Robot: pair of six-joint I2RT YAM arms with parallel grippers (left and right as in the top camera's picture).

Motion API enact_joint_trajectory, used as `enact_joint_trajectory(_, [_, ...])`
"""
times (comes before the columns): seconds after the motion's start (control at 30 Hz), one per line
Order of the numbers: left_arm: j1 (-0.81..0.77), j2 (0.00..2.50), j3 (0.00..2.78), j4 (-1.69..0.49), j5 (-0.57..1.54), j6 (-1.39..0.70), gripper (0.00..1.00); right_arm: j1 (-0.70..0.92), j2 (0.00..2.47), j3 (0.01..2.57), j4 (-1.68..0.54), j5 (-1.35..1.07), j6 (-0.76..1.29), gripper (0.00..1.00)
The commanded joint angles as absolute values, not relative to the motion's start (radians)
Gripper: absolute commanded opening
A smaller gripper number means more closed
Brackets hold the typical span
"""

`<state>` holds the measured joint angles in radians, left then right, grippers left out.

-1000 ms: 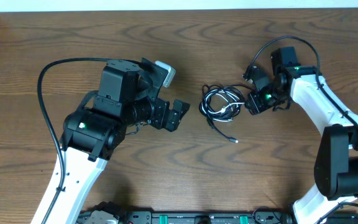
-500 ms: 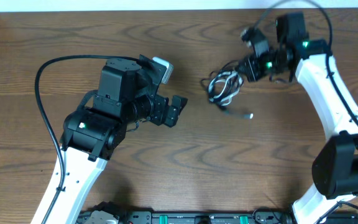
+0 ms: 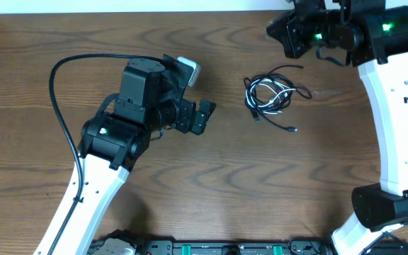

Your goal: Untangle cables

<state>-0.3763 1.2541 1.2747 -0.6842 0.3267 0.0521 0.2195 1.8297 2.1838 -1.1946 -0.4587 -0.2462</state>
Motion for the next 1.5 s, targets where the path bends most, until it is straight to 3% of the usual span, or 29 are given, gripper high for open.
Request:
enact_joint_trajectory(0.0, [-0.378, 1.242, 1.286, -0.679, 0.328, 0.046, 0.98, 0.224, 1.841, 2.117, -1.217, -0.332, -0.293, 0.08])
enact_joint_trajectory(0.07, [-0.378, 1.24, 1.289, -0.686, 0.328, 0.046, 0.98, 0.223, 1.845, 2.075, -1.215, -0.3, -0.293, 0.12])
enact_joint_trajectory(0.17, [-0.378, 1.234, 1.291, -0.697, 0.328, 0.046, 0.98, 0.223, 1.854, 1.979, -1.202, -0.29, -0.293, 0.32])
enact_joint_trajectory(0.4, [-0.378, 1.214, 1.292, -0.699, 0.328, 0.047, 0.98, 0.223, 1.86, 1.677, -1.071, -0.305, -0.352, 0.6])
enact_joint_trajectory(0.6, [-0.378, 1.206, 1.292, -0.701, 0.328, 0.047, 0.98, 0.2, 1.86, 1.561, -1.042, -0.368, -0.567, 0.77])
enact_joint_trajectory(0.73, [-0.378, 1.206, 1.292, -0.701, 0.328, 0.039, 0.98, 0.148, 1.86, 1.553, -0.97, -0.315, -0.405, 0.79])
enact_joint_trajectory(0.8, [-0.378, 1.206, 1.292, -0.702, 0.328, 0.039, 0.98, 0.136, 1.86, 1.547, -0.958, -0.329, -0.474, 0.93])
enact_joint_trajectory(0.87, [-0.378, 1.206, 1.292, -0.702, 0.328, 0.039, 0.98, 0.132, 1.861, 1.547, -0.979, -0.374, -0.62, 0.99])
enact_joint_trajectory(0.93, [-0.378, 1.206, 1.292, -0.702, 0.328, 0.039, 0.98, 0.131, 1.861, 1.547, -1.031, -0.437, -0.807, 0.99])
enact_joint_trajectory(1.03, [-0.378, 1.206, 1.292, -0.702, 0.328, 0.035, 0.98, 0.131, 1.862, 1.547, -1.019, -0.432, -0.884, 0.99])
enact_joint_trajectory(1.3, [-0.378, 1.206, 1.292, -0.687, 0.328, -0.002, 0.98, 0.13, 1.901, 1.544, -0.791, -0.278, -0.395, 0.99])
enact_joint_trajectory(1.37, [-0.378, 1.206, 1.292, -0.694, 0.328, -0.002, 0.98, 0.131, 1.934, 1.544, -0.759, -0.188, -0.164, 0.91])
enact_joint_trajectory(1.47, [-0.379, 1.206, 1.292, -0.693, 0.329, -0.006, 0.98, 0.131, 1.972, 1.544, -0.743, -0.093, 0.085, 0.89])
